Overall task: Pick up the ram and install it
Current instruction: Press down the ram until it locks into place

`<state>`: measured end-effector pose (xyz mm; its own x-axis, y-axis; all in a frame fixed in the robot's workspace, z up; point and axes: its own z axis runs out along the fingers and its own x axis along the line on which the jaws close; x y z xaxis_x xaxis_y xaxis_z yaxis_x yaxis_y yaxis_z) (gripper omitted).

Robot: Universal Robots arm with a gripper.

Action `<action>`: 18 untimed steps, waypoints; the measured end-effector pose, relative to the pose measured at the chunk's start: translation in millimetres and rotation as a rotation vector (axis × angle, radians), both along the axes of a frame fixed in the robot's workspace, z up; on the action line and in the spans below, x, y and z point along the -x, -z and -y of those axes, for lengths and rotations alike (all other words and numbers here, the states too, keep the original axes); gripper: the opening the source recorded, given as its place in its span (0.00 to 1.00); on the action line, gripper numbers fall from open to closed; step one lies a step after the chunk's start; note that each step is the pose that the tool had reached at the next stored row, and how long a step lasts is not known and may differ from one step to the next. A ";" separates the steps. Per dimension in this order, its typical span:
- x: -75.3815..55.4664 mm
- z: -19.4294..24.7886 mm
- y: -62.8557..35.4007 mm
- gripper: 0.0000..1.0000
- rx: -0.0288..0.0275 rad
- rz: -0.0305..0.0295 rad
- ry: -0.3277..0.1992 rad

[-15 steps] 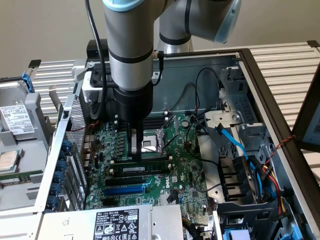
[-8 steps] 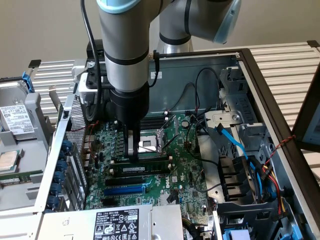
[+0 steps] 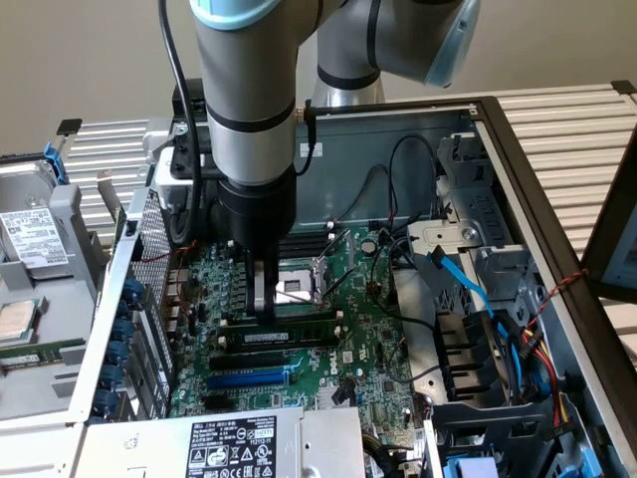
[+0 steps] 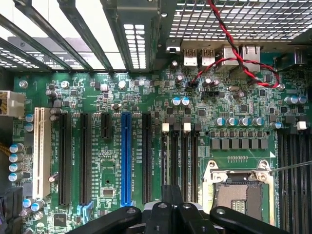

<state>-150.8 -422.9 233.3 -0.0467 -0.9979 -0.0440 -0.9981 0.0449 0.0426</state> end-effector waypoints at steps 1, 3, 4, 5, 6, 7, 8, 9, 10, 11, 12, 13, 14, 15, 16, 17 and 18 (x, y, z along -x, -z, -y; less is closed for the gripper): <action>0.0 0.0 0.6 0.11 0.0001 0.0002 0.000; 0.1 0.0 1.7 0.11 0.0001 0.0008 0.000; 0.1 0.0 2.3 0.11 0.0001 0.0012 0.000; 0.2 0.0 2.9 0.11 0.0000 0.0017 0.000; 0.2 0.0 3.5 0.11 0.0001 0.0020 0.000; 0.3 0.0 3.9 0.11 0.0002 0.0022 0.000; 0.4 0.0 4.1 0.11 0.0004 0.0023 0.000; 0.4 0.1 4.4 0.11 0.0005 0.0027 0.000; 0.5 0.0 4.7 0.11 0.0005 0.0029 0.000; 0.6 0.0 5.0 0.11 0.0004 0.0032 0.000; 0.6 0.0 5.3 0.11 0.0003 0.0038 0.000; 0.7 0.0 5.7 0.11 0.0001 0.0043 0.000; 0.9 0.0 5.9 0.11 0.0002 0.0049 0.000; 0.9 0.0 6.0 0.11 0.0004 0.0053 0.000; 0.9 0.0 6.0 0.11 0.0004 0.0055 0.000; 1.0 0.0 6.1 0.11 0.0003 0.0060 0.000; 1.2 0.0 6.3 0.11 0.0001 0.0070 0.000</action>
